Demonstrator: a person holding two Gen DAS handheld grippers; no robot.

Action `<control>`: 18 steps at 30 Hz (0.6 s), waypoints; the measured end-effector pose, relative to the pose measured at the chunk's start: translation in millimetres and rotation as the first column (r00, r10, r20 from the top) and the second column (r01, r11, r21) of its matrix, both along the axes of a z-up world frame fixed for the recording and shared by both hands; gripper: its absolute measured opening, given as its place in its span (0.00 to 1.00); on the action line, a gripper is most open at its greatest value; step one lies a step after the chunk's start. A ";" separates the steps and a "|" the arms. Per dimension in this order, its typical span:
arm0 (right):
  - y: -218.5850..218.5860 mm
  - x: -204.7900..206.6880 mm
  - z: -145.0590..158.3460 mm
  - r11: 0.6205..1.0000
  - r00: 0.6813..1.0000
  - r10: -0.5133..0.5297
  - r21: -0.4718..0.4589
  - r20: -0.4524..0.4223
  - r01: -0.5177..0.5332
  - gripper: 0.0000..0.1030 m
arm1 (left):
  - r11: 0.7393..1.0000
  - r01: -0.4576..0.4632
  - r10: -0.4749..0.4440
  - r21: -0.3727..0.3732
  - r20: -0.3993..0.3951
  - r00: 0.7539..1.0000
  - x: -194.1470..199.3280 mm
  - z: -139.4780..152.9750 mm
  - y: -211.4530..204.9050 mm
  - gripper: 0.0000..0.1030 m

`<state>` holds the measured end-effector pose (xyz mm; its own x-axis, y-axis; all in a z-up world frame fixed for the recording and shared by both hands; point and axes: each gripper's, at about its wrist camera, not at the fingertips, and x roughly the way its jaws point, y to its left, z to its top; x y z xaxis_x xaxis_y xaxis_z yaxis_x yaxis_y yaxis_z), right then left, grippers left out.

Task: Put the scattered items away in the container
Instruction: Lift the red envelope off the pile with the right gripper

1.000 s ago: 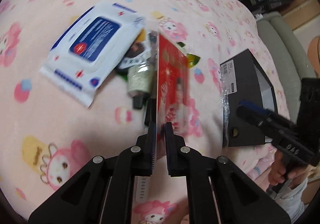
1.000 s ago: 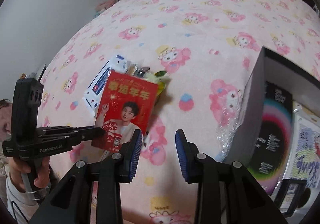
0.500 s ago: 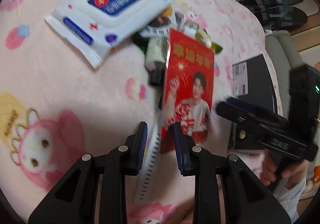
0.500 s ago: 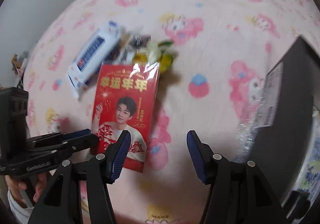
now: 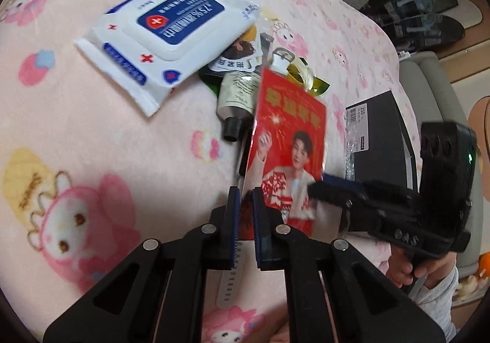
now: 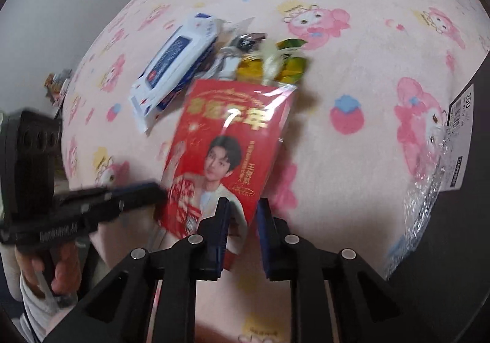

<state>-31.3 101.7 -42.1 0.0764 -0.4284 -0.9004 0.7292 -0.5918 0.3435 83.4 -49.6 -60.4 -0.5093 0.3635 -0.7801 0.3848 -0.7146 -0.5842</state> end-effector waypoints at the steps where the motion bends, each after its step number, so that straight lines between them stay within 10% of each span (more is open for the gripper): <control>1: 1.5 4.3 2.4 1.000 1.000 0.023 -0.005 0.010 -0.023 0.15 | 1.000 -0.007 0.007 0.010 0.008 1.000 4.4 1.2 -0.7 0.07; 18: 3.7 -8.6 -25.6 0.996 1.000 -0.021 0.083 -0.020 0.022 0.17 | 0.993 -0.018 0.017 0.112 0.007 1.000 33.0 -13.1 9.0 0.06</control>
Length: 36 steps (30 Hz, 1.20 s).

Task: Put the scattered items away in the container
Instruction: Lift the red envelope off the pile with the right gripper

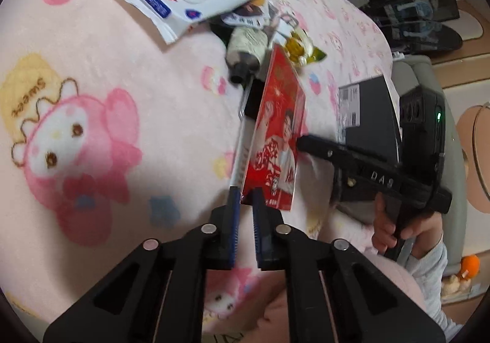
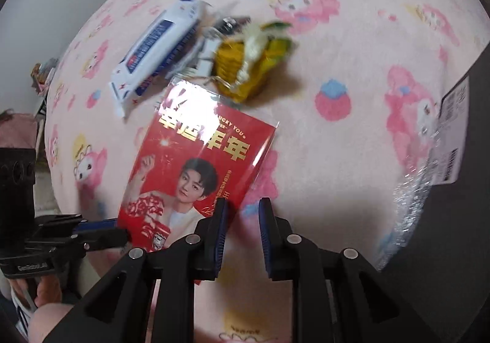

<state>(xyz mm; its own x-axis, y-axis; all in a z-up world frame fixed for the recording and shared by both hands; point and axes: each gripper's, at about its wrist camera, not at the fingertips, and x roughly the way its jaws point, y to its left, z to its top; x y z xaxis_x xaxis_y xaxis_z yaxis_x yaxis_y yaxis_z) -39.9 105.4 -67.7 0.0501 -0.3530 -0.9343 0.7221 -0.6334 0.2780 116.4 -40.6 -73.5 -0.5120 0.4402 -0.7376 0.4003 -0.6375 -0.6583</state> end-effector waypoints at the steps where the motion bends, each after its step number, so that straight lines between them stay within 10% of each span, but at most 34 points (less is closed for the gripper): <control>1: 0.0 -0.1 -1.2 1.000 1.000 0.000 -0.008 0.008 0.000 0.17 | 1.000 -0.013 0.012 -0.009 -0.010 1.000 -0.6 2.3 -3.6 0.06; 6: -3.7 9.4 10.6 0.997 0.998 0.065 -0.046 0.016 -0.064 0.17 | 0.987 -0.115 0.111 -0.111 -0.042 0.993 -4.4 22.4 -30.1 0.06; 13: -15.8 -19.7 28.6 0.998 0.991 -0.055 -0.044 -0.125 0.050 0.33 | 0.998 -0.063 0.062 -0.019 -0.010 0.998 6.3 11.1 -28.3 0.20; 23: -48.0 -30.9 -6.2 0.997 0.998 -0.065 -0.045 0.012 0.065 0.44 | 0.976 -0.190 0.185 -0.108 -0.054 0.981 0.1 19.0 -40.8 0.12; 29: -40.5 4.0 -4.3 0.991 0.985 0.109 -0.092 0.133 -0.097 0.44 | 0.971 -0.195 0.187 -0.141 -0.068 0.980 8.8 30.2 -53.1 0.16; 36: -45.6 11.6 2.8 0.997 0.998 0.058 -0.057 0.001 -0.058 0.44 | 0.973 -0.198 0.198 -0.119 -0.005 0.980 13.8 10.2 -47.8 0.19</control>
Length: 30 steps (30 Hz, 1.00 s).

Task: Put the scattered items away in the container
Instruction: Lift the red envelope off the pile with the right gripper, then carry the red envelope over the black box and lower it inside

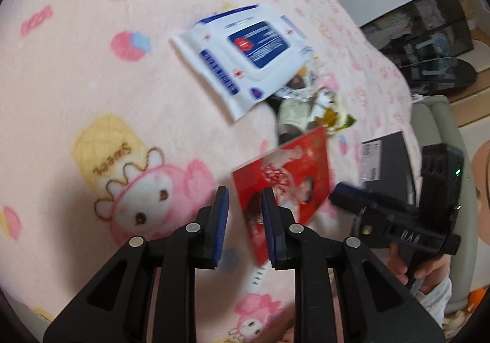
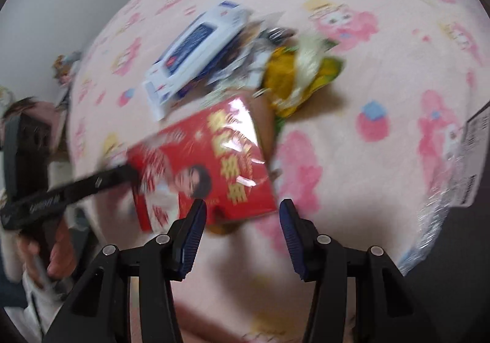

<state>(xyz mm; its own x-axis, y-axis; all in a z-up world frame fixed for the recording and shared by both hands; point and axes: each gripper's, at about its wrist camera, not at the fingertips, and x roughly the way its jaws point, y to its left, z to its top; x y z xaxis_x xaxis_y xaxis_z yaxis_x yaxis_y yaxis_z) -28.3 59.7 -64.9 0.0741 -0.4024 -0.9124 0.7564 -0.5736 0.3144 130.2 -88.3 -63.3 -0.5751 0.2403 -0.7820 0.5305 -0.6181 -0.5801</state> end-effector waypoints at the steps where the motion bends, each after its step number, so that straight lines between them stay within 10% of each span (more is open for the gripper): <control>1: 0.0 -2.0 -2.0 1.000 1.000 -0.023 0.002 -0.012 0.023 0.44 | 1.000 -0.012 0.012 -0.006 0.009 1.000 -0.2 -1.9 -0.4 0.19; 10: -4.3 23.6 -10.1 0.988 0.983 0.152 -0.008 0.105 -0.152 0.44 | 1.000 0.012 -0.012 -0.005 0.003 1.000 2.5 1.9 1.4 0.29; 14: -4.1 26.7 -3.1 0.991 0.991 0.135 0.010 0.009 -0.135 0.44 | 0.999 0.004 -0.004 0.036 0.009 1.000 3.1 -7.9 0.1 0.45; 19: -14.8 16.4 -11.2 0.999 0.999 0.044 0.002 -0.010 -0.044 0.44 | 1.000 0.013 -0.013 0.009 0.037 0.999 -2.0 -10.5 8.0 0.43; 22: -19.2 16.3 -17.3 0.998 0.998 0.058 0.002 0.034 -0.058 0.42 | 0.998 0.052 -0.052 0.019 0.026 0.998 -6.6 -5.4 12.6 0.25; 30: -19.6 36.2 28.2 0.995 0.998 0.056 -0.078 -0.010 -0.057 0.34 | 0.993 0.108 -0.112 -0.051 -0.067 0.991 -11.1 57.0 23.2 0.24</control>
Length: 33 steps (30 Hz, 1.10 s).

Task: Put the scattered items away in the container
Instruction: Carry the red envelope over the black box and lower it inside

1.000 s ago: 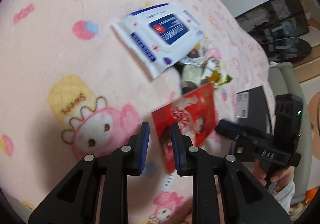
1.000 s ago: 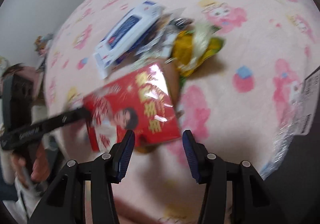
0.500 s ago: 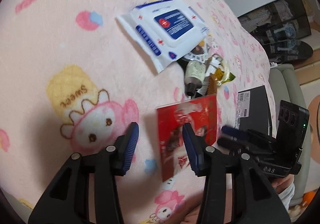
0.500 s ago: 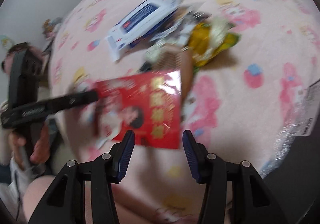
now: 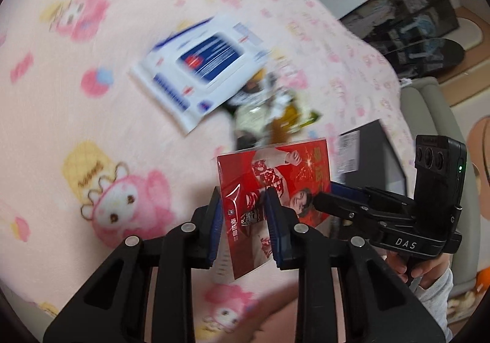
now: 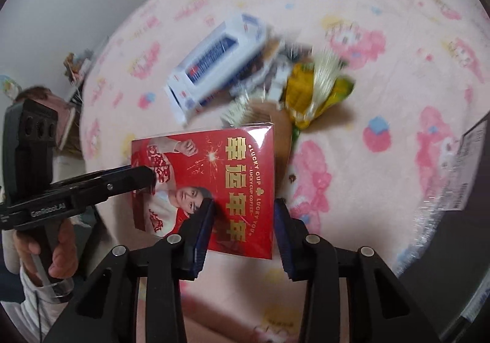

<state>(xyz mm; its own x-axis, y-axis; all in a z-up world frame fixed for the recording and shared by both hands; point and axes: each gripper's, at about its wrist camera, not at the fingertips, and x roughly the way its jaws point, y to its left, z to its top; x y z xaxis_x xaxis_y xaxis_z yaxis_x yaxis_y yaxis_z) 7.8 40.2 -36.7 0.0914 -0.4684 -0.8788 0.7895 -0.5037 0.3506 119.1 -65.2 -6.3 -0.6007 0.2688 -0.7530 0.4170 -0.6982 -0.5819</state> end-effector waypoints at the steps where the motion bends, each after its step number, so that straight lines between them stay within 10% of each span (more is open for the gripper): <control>1: 4.2 1.3 10.0 1.000 1.000 -0.004 -0.019 -0.010 0.004 0.34 | 1.000 0.015 -0.015 -0.006 -0.019 1.000 -1.5 11.6 3.6 0.24; 17: 260.7 -63.4 174.2 0.955 0.924 -0.285 -0.154 -0.255 0.252 0.34 | 0.932 0.341 -0.357 -0.119 -0.154 0.921 -134.7 132.6 165.3 0.24; 33: 402.4 -141.2 81.6 0.847 0.827 -0.525 -0.033 -0.203 0.530 0.34 | 0.862 0.498 -0.502 -0.092 -0.020 0.865 -250.0 36.3 308.8 0.24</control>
<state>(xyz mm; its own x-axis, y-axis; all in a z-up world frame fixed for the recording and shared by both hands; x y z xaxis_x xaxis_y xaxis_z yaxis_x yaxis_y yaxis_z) -133.3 442.6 44.9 -0.3393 -0.3745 -0.8629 0.4521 -0.8693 0.1995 -130.9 243.6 30.0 -0.4332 0.4809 -0.7623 -0.0238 -0.8516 -0.5237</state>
